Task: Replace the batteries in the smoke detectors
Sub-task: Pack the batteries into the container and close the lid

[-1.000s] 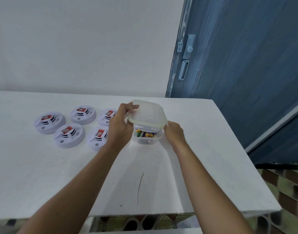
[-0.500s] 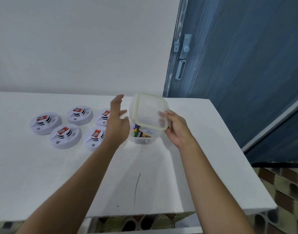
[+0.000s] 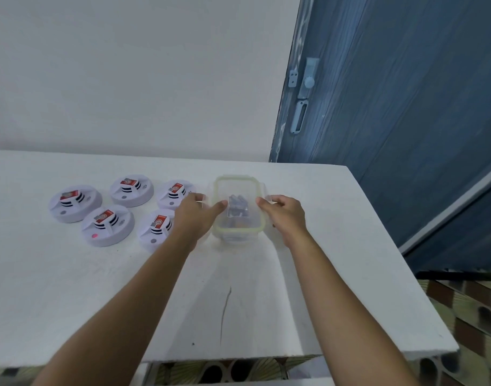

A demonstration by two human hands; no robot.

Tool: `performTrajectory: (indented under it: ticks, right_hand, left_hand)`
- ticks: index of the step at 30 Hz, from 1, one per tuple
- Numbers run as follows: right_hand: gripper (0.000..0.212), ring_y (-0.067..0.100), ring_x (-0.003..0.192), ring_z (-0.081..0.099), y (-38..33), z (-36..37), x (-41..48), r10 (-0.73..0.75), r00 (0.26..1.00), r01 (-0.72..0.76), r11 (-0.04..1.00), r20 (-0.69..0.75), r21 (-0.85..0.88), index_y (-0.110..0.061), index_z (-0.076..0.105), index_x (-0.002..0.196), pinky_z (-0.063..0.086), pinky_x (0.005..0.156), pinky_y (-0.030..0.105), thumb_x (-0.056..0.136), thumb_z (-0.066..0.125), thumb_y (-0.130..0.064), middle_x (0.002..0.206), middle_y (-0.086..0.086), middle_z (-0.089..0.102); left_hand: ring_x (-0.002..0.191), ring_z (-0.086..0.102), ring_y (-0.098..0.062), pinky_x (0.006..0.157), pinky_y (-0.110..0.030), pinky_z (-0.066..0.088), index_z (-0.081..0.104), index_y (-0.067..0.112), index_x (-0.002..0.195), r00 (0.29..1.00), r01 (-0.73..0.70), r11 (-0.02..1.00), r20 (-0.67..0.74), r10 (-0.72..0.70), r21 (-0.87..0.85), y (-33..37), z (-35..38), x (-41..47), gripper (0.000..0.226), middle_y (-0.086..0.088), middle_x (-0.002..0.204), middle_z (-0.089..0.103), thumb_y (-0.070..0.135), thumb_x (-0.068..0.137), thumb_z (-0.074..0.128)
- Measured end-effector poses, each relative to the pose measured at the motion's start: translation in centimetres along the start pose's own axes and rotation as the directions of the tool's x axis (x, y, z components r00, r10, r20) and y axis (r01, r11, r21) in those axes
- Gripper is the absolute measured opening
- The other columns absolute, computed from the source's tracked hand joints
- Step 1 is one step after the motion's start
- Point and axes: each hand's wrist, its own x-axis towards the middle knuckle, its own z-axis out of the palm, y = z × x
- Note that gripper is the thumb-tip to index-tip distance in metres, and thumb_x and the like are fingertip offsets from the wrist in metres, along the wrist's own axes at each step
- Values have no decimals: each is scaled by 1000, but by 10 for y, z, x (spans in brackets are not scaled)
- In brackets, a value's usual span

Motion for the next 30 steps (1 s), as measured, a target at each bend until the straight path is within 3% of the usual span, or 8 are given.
performTrajectory:
  ticks: [4, 8, 14, 21, 26, 28, 30]
  right_hand:
    - [47, 18, 92, 72, 2, 6, 7, 80, 995, -85, 994, 65, 73, -13, 69, 114, 60, 63, 27, 81, 81, -44, 112, 3, 71]
    - [44, 21, 88, 73, -2, 6, 11, 119, 986, -129, 988, 114, 81, -11, 68, 109, 56, 55, 23, 80, 83, -39, 107, 7, 73]
    - [39, 23, 89, 74, -1, 4, 16, 148, 977, -164, 982, 154, 92, -10, 68, 106, 58, 60, 27, 79, 83, -35, 106, 9, 74]
    - [20, 23, 88, 71, -2, 1, 17, 176, 964, -204, 970, 198, 133, -12, 65, 90, 59, 62, 30, 86, 78, -28, 111, 16, 73]
    - [30, 25, 96, 72, -4, 1, 15, 170, 966, -201, 968, 197, 150, -12, 62, 101, 61, 63, 32, 85, 81, -29, 115, 14, 70]
    - [42, 25, 100, 70, -5, 0, 14, 173, 966, -202, 968, 190, 147, -14, 56, 112, 62, 64, 32, 83, 82, -29, 118, 11, 66]
    - [56, 24, 103, 67, -6, 0, 15, 180, 968, -202, 972, 174, 116, -20, 48, 123, 63, 66, 33, 82, 84, -31, 123, 8, 60]
  left_hand:
    - [104, 62, -26, 88, -45, 56, 49, 13, 134, 1000, 13, 997, 9, -12, -74, -2, -1, 5, 77, -5, 121, 60, 55, 75, 75]
    - [100, 63, -27, 75, -38, 60, 47, 9, 135, 997, 64, 982, 43, -58, -175, 4, -1, 8, 66, -7, 118, 57, 36, 82, 76]
    - [90, 65, -21, 70, -35, 60, 50, 12, 125, 992, 101, 968, 94, -81, -231, 0, 0, 8, 58, -7, 112, 59, 36, 80, 78]
    - [95, 65, -29, 75, -42, 61, 55, 13, 109, 991, 114, 969, 89, -96, -219, -4, 3, 12, 44, -12, 110, 61, 40, 82, 75]
    - [96, 62, -25, 60, -31, 58, 50, 12, 120, 994, 83, 975, 89, -65, -208, 0, 1, 11, 54, -8, 118, 56, 35, 80, 78]
    - [101, 57, -24, 57, -29, 56, 45, 16, 129, 999, 15, 982, 50, -5, -189, 2, 0, 10, 65, -3, 120, 51, 34, 78, 80]
    - [100, 59, -22, 58, -30, 57, 49, 16, 129, 998, -53, 991, 28, 57, -121, 1, 0, 9, 62, 0, 119, 51, 36, 79, 79]
